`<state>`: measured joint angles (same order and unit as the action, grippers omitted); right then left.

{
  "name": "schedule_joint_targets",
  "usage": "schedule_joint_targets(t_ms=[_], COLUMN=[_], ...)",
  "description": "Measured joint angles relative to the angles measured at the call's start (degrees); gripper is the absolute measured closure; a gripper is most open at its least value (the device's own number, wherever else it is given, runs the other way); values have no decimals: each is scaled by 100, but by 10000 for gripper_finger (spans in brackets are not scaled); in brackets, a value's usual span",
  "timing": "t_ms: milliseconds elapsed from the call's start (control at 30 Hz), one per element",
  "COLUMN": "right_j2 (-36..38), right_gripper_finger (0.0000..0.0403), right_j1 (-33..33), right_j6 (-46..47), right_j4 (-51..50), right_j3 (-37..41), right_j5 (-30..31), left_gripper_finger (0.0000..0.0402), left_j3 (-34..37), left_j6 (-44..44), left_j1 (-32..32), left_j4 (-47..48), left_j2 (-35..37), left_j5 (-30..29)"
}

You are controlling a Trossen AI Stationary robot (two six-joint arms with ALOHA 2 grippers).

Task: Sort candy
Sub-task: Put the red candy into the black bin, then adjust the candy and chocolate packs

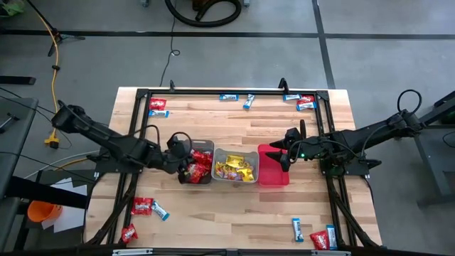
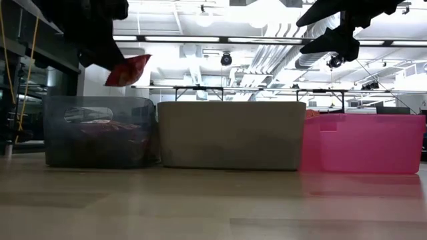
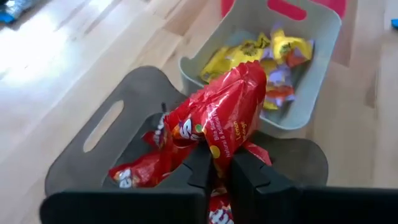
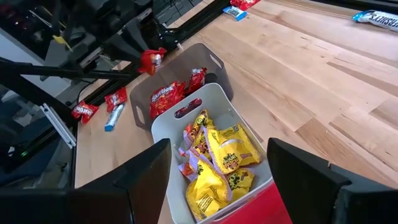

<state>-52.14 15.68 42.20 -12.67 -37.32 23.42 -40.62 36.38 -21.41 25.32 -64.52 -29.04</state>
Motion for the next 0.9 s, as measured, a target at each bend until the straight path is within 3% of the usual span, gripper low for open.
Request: schedule_joint_targets(t_ms=[133,267,567,900], right_j2=[1,2,2,1], right_gripper_finger=[142,142,142,142], right_j1=[0,-2,-2,-2], right_j6=[96,142,281,281], right_j4=[0,0,0,1], right_j3=[0,0,0,0], right_j5=[0,0,0,0], left_gripper_finger=[352,297,173,149], left_j3=[-2,-2,-471,-1038], left_j6=[2,65,47,-406], left_j1=[210,392,497,490], left_j4=[0,2,458,939], left_j2=[3,3,105,387], left_j5=[494,1028,1130,1082])
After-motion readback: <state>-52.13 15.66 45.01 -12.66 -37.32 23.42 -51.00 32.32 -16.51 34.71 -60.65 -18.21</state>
